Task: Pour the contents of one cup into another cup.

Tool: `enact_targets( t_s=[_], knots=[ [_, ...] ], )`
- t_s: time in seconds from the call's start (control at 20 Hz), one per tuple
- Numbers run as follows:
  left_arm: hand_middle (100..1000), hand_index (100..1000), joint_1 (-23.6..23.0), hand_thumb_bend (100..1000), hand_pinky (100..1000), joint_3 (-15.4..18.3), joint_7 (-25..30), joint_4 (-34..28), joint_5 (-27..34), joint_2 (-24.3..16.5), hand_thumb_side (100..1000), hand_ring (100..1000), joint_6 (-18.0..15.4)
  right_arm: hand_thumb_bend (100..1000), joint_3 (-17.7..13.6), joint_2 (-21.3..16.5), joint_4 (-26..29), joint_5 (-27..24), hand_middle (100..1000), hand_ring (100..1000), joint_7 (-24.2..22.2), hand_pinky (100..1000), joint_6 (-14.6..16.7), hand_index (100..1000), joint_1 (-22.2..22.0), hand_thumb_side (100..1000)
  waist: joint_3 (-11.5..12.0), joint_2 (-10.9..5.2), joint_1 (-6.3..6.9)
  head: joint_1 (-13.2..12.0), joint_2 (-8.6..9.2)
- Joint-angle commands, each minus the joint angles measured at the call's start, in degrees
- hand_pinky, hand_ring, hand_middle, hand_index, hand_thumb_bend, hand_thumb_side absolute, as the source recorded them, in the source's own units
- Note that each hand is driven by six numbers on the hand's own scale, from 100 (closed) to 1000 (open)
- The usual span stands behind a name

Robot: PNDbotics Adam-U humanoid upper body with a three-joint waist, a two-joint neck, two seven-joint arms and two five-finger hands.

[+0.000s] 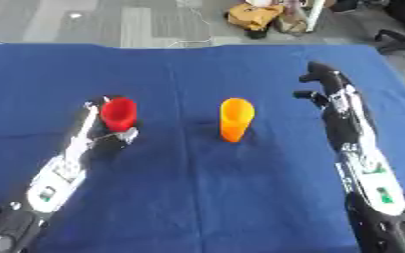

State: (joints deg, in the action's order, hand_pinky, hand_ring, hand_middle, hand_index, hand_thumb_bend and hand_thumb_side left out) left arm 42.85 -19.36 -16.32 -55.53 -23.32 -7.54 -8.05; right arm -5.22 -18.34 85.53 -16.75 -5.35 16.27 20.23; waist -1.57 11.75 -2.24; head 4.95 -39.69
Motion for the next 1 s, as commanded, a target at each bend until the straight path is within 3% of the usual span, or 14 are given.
enact_targets(
  t_s=[0.05,0.55,1.0],
  knots=[
    [478,769,0.2,100,175,0.2,-1.4,-0.5,0.9,-0.3,193,393,-0.2,655,-0.3,-1.0,0.6,0.0,598,993,-0.2,639,0.1,806,0.6,703,0.0,-0.83,-0.04,0.0,-0.13],
    [418,726,-4.3,100,100,-1.6,-2.9,-12.6,5.3,-4.5,142,330,0.8,627,-1.2,-2.3,-0.9,1.7,590,986,0.2,607,0.6,806,-0.5,666,0.7,-1.3,0.47,0.3,-0.71],
    [348,638,-9.9,100,100,-2.5,-2.8,-28.0,9.4,-8.7,231,264,5.4,584,-1.5,-4.5,-5.5,4.5,574,963,-0.1,566,2.1,805,-1.5,585,2.3,-1.97,0.7,1.0,-1.03]
  ],
)
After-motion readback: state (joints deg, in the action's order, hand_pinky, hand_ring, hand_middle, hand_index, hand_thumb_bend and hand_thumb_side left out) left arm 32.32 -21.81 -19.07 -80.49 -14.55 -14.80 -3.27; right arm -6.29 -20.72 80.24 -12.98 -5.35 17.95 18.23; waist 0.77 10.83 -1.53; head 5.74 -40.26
